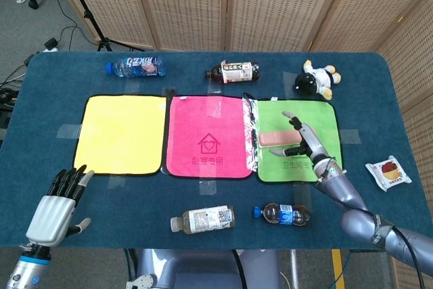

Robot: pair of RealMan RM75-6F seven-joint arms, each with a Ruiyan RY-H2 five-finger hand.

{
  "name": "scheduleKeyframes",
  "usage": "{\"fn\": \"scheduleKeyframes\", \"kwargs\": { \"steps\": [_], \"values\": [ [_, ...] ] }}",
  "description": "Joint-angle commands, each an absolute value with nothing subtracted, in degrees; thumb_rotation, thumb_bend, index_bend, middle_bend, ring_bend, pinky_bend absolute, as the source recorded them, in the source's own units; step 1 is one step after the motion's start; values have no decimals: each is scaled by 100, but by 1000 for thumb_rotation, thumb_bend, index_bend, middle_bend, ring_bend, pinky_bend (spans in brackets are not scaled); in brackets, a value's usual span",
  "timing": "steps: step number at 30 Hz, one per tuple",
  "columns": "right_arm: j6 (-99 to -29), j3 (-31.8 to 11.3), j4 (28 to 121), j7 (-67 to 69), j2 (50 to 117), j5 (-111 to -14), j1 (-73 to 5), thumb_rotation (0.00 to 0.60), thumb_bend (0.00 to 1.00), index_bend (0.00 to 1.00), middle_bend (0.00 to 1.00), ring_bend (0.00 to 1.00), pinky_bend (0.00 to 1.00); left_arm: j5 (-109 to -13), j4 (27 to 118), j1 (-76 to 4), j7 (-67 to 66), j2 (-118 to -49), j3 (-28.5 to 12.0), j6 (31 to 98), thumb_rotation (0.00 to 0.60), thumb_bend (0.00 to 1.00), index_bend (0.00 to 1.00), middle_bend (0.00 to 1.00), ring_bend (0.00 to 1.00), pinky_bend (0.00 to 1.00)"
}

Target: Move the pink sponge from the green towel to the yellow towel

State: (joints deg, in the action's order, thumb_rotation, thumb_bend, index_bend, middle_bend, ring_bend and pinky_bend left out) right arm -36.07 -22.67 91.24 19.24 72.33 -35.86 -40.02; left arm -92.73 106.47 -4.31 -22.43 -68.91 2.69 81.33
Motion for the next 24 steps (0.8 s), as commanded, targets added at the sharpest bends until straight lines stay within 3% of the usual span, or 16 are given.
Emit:
{"fn": "scheduleKeyframes", "kwargs": {
  "steps": [1, 13, 24],
  "values": [
    [-3475, -2271, 8830, 1904, 7346, -3318, -4181, 600, 642, 0, 0, 0, 0, -9254, 10638, -445, -2238, -6900, 267, 8111, 600, 136, 0, 0, 0, 21],
    [-3076, -1954, 7681, 1733, 7362, -2639, -4453, 600, 569, 0, 0, 0, 0, -9193, 10555, -505, -2241, -6988, 270, 8028, 600, 135, 0, 0, 0, 22],
    [-2843, -1862, 7600, 2071, 7153, -2807, -3956, 600, 569, 0, 0, 0, 0, -9313, 10575, -528, -2229, -7019, 354, 8021, 600, 135, 0, 0, 0, 21]
  ]
}}
